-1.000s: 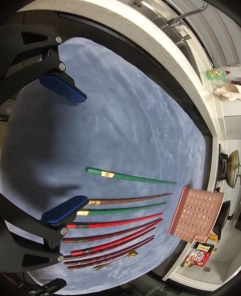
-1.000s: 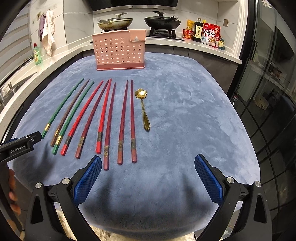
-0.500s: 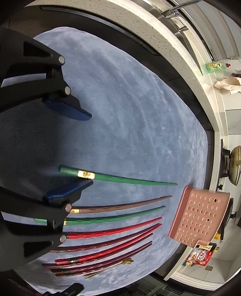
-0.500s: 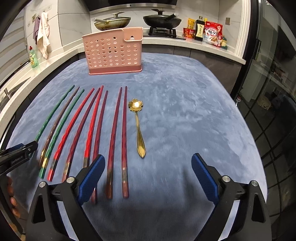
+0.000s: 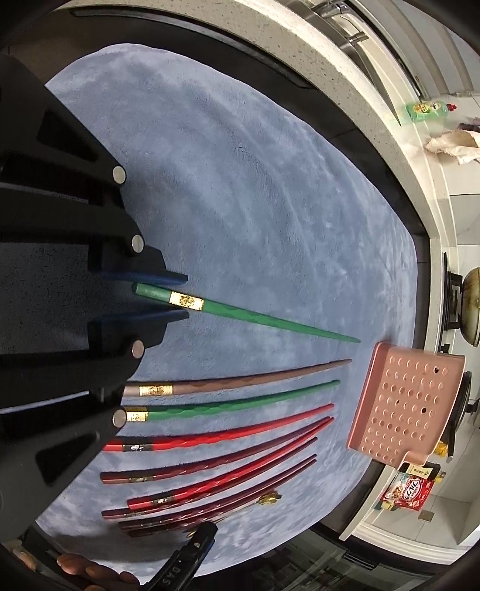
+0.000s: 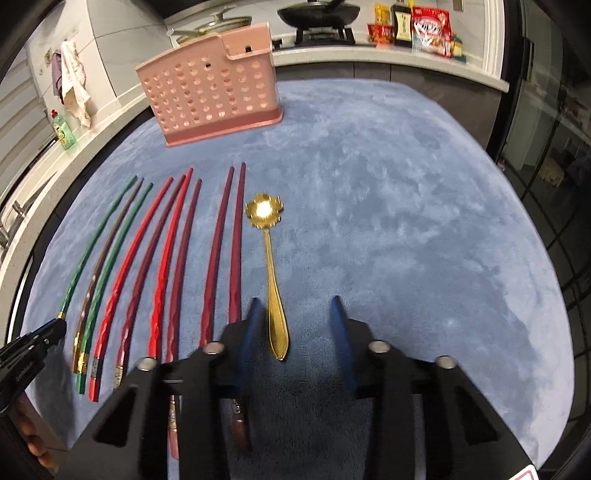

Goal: Organize utensils
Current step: 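Close the right tool on the gold spoon while the left tool grasps a green chopstick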

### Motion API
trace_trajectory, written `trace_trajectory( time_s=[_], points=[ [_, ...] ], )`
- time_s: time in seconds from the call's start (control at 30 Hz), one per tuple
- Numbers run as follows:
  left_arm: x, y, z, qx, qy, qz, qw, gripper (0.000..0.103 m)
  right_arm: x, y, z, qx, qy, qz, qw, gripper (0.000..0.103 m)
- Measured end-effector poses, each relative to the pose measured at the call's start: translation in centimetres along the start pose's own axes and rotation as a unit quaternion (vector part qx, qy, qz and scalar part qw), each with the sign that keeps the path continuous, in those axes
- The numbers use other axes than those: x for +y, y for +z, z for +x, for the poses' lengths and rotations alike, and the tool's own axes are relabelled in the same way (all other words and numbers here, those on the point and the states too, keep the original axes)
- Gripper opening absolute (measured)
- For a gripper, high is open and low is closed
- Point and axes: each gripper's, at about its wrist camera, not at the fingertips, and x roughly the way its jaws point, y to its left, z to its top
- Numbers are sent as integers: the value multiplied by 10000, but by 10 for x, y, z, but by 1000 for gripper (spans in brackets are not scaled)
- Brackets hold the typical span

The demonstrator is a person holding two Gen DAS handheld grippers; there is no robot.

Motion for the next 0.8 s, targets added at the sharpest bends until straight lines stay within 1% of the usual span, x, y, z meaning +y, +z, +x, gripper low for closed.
trace_trajectory(
  time_s=[0.17,0.37,0.57,0.6,0.7,0.8],
  points=[
    [2,0,0,-3,-44,-70,10000,13,4,-3,0,-89,2,-138,9999,29],
    [2,0,0,-8,-45,-105,9999,13,-1,-8,-2,-178,123,-97,9997,22],
    [3,-1,0,-52,-77,-182,9998,13,-2,-14,-6,-237,233,-74,9994,9],
    [2,-1,0,-53,-77,-180,9998,13,-3,-14,-7,-230,260,-51,9994,2],
    [4,0,-3,-26,-182,-210,9996,13,-4,-16,-13,-219,298,-7,9993,2],
    [6,0,-6,-2,-303,-218,9993,10,-6,-18,-24,-278,316,-16,9991,2]
  ],
)
